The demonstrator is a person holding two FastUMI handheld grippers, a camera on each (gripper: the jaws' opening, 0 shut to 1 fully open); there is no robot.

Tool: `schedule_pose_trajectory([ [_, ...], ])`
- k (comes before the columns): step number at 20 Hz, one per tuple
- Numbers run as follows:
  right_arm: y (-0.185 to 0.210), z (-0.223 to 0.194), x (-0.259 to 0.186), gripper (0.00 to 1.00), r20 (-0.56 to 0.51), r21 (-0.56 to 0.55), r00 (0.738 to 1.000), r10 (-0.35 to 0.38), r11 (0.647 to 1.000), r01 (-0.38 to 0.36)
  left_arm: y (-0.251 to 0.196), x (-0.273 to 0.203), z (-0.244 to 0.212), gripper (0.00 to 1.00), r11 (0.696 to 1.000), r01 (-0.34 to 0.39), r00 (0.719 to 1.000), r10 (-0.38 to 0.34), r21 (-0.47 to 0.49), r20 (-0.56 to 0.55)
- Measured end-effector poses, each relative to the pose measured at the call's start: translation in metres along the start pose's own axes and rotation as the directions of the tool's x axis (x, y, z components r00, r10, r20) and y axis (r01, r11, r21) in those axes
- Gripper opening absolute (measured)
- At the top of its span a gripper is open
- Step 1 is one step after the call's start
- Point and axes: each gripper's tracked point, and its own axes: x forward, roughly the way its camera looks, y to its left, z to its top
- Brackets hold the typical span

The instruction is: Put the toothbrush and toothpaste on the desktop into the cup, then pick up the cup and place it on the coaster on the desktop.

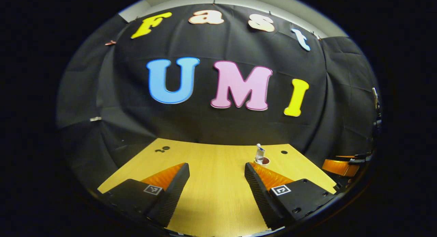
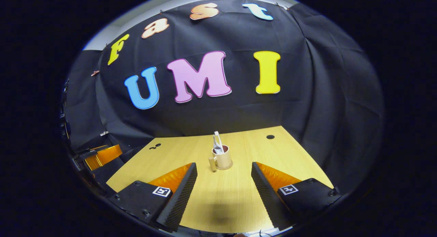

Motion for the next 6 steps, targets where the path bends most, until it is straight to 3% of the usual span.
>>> schedule_pose_trajectory([
  [3, 0.022, 0.025, -0.043, 0.98, 0.088, -0.011, 0.996, -0.007, 1.000, 0.008, 0.005, -0.065, -0.007, 0.93, 1.000, -0.008, 0.999, 0.009, -0.026, 0.048],
  [4, 0.029, 0.025, -0.049, 0.98, 0.098, -0.028, 0.995, -0.002, 1.000, 0.005, 0.005, -0.073, -0.008, 0.98, 1.000, 0.001, 0.999, 0.000, -0.020, 0.049],
  [6, 0.046, 0.013, -0.057, 0.98, 0.067, -0.024, 0.997, 0.025, 0.999, -0.024, 0.001, -0.092, -0.017, 0.98, 0.999, 0.037, 0.999, -0.037, -0.020, 0.022],
])
